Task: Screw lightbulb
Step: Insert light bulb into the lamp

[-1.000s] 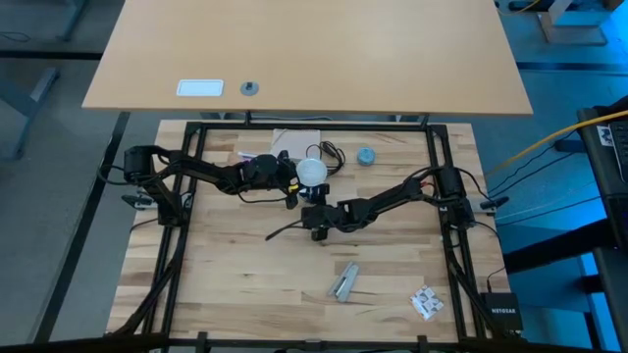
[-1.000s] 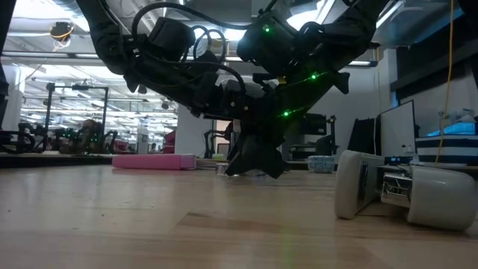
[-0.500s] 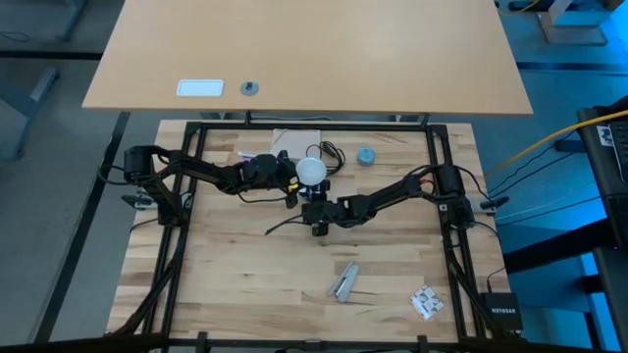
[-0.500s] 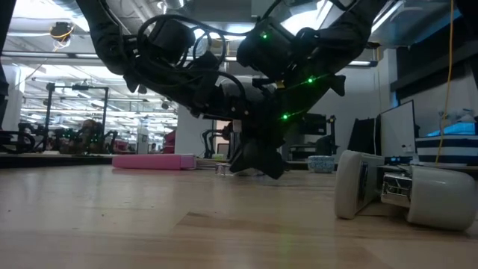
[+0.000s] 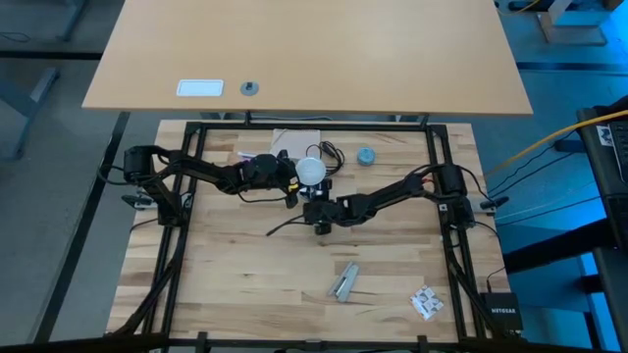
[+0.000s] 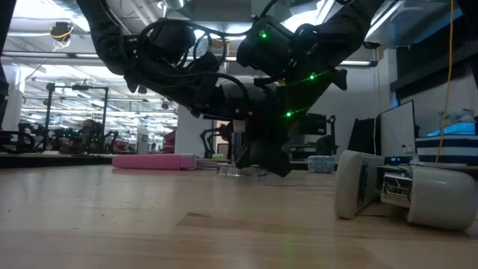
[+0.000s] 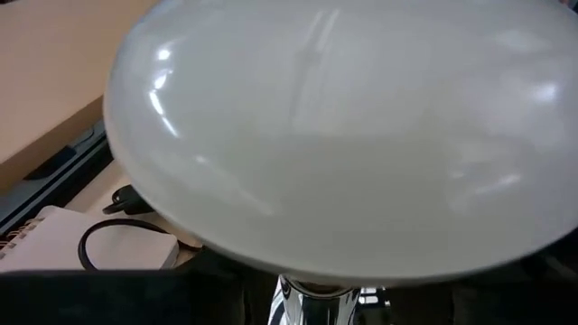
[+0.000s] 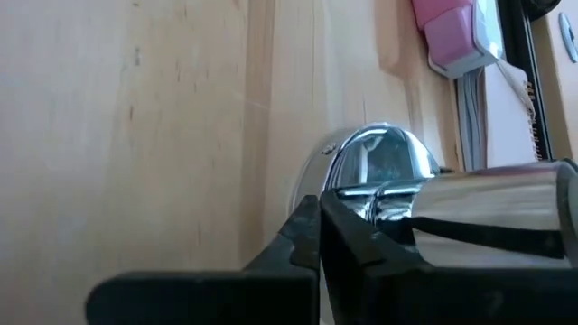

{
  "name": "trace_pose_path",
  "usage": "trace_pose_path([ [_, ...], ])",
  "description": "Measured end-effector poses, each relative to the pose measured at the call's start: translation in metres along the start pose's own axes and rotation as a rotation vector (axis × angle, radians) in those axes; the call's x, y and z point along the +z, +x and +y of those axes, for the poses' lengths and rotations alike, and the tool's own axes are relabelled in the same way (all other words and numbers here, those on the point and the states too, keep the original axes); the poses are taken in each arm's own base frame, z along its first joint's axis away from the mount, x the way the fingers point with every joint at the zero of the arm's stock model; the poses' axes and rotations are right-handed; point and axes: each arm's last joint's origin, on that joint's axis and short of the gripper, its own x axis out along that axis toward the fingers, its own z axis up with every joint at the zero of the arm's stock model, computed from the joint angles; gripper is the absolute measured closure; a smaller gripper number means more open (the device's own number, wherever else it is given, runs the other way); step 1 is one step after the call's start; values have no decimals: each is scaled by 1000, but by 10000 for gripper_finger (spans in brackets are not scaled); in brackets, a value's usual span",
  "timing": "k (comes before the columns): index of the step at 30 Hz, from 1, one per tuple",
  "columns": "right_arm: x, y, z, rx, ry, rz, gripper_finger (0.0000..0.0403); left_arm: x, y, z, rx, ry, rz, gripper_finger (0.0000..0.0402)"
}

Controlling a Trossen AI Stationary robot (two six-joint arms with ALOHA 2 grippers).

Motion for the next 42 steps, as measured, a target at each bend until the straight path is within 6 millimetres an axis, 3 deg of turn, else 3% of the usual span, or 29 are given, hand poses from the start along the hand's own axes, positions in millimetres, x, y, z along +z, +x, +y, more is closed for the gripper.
trace_pose_path([
  [7,-6,0,2,9,4,56,384,0,0,0,1,0,4,249],
  [17,-10,1,2,-59,64,93,395,-1,0,0,4,-1,6,249],
  [32,-30,0,-1,-177,300,252,395,0,0,-1,-12,-4,4,249],
  [42,-32,-13,-7,-161,308,295,395,0,0,-1,-10,-5,4,249],
])
